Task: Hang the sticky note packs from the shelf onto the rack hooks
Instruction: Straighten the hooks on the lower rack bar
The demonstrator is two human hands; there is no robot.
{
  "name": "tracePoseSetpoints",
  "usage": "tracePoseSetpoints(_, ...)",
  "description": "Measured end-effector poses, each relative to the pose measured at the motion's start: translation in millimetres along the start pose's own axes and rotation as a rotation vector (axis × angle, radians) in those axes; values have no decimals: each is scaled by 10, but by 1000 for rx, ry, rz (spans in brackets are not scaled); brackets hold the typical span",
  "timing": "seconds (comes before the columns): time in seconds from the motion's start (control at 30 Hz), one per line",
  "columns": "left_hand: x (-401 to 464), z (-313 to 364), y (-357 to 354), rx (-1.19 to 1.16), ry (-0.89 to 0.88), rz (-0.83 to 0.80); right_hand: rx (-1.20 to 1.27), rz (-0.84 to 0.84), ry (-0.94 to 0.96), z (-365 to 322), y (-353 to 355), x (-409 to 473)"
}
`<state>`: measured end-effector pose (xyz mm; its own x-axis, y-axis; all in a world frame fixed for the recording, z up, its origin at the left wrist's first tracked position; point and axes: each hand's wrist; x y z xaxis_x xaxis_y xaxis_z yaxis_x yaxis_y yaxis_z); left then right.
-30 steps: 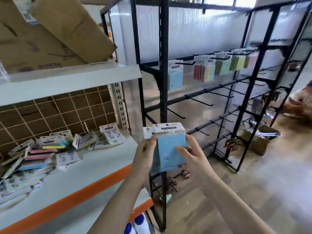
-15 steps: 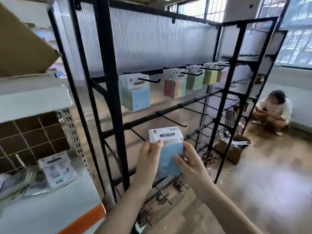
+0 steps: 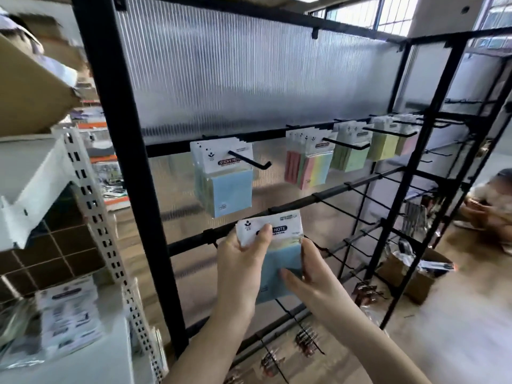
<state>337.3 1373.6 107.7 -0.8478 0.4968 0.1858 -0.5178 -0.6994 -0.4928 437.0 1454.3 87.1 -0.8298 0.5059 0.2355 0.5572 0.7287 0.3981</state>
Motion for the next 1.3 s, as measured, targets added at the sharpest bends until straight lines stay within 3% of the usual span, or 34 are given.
tracePoseSetpoints(0.17,17,59,-95,-48,-95,3,60,-75,84,-118,165,226)
tracePoseSetpoints(0.33,17,133,-217,55,-244,4,89,19,183,-258,206,483)
tracePoseSetpoints(0.7,96,441,-479,186,-508,140,295,29,403,-536,241,787)
tracePoseSetpoints(1.3,207,475,-539,262,-544,131,396,24,395,-522,205,1032)
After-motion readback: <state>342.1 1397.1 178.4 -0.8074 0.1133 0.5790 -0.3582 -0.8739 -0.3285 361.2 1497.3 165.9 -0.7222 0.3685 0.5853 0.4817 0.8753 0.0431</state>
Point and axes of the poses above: each hand's wrist, its own x-axis towards the middle knuckle, its own y-axis out of the back of the hand, z = x × y, and after that the axes turned 15 degrees about -x, right-handed
